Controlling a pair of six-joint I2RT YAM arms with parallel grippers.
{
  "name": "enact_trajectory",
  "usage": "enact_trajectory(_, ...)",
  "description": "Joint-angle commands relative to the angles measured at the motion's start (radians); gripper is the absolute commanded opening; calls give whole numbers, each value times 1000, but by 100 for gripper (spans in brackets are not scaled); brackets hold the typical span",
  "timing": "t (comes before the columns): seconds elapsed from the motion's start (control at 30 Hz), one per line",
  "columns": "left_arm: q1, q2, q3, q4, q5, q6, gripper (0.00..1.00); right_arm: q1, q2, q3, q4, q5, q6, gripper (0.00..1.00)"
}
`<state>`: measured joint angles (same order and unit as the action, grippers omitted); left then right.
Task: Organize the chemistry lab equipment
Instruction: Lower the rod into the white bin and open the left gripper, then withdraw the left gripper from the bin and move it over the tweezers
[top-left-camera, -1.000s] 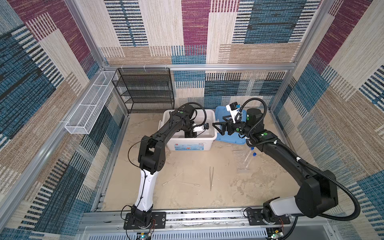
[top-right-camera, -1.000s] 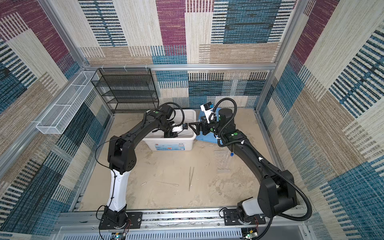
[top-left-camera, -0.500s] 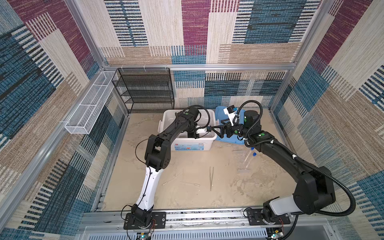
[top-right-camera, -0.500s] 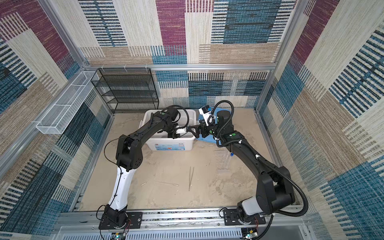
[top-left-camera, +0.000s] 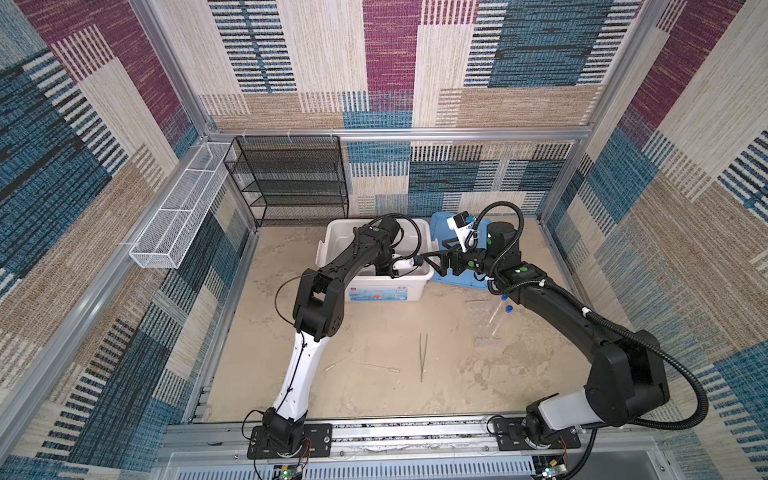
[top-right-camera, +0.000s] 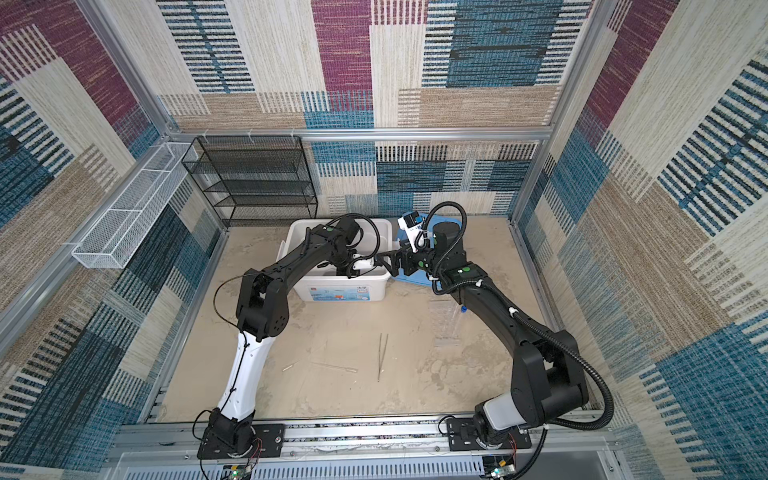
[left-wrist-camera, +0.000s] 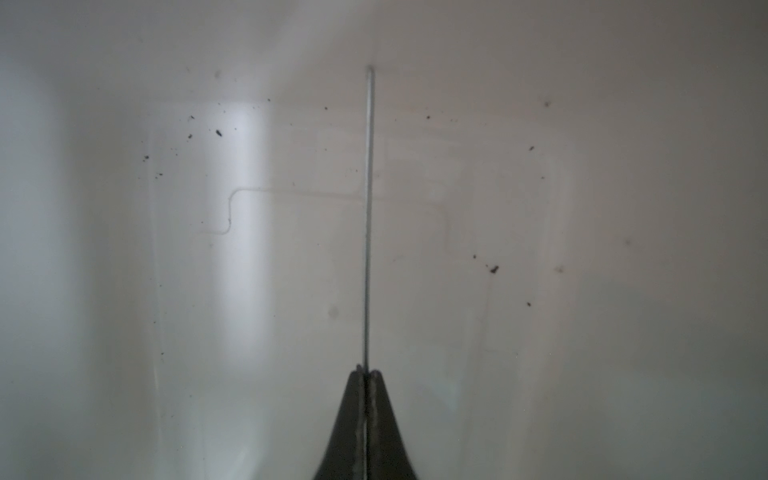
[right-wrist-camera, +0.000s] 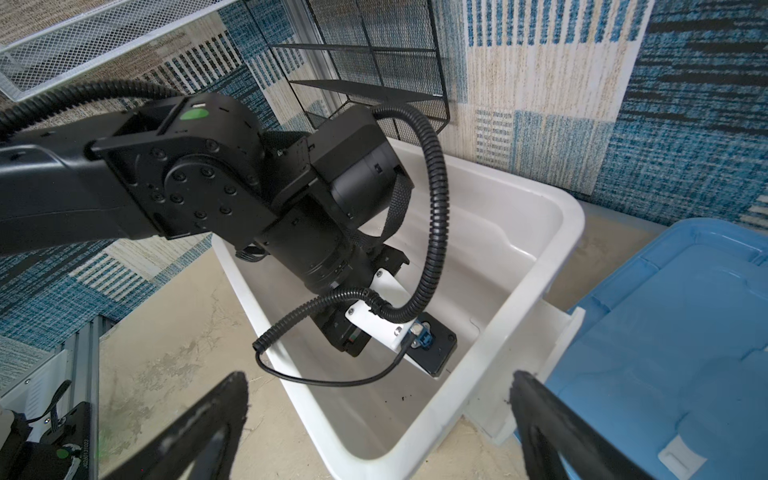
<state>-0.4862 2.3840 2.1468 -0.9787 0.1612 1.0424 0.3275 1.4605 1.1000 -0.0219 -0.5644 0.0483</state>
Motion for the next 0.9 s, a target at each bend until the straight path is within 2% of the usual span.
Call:
enact_trajectory(0.0,-1,-3,8,-14,-1,-9,1,2,-13,-9,43,31,-5,100)
enact_trajectory(0.23,-2,-7,-1,-6,-3,-8,10,1,-54,-40,73,68,-13,100)
enact_trajectory(0.43,-2,-39,-42,49,-3,-14,26,1,-58,-45,74,78,-16,99)
enact_trajectory(0.57,0,-56,-50,59,-1,-14,28,1,-70,-45,78,68,-11,99)
enact_trajectory(0.67,1,-70,-48,61,3,-21,36,2,-84,-45,84,69,-11,99)
enact_trajectory(0.77,1,-85,-47,70,-1,-19,52,1,-92,-44,84,80,-15,99)
enact_trajectory(0.87,2,-102,-49,77,-16,-17,54,1,-98,-43,79,80,-14,99)
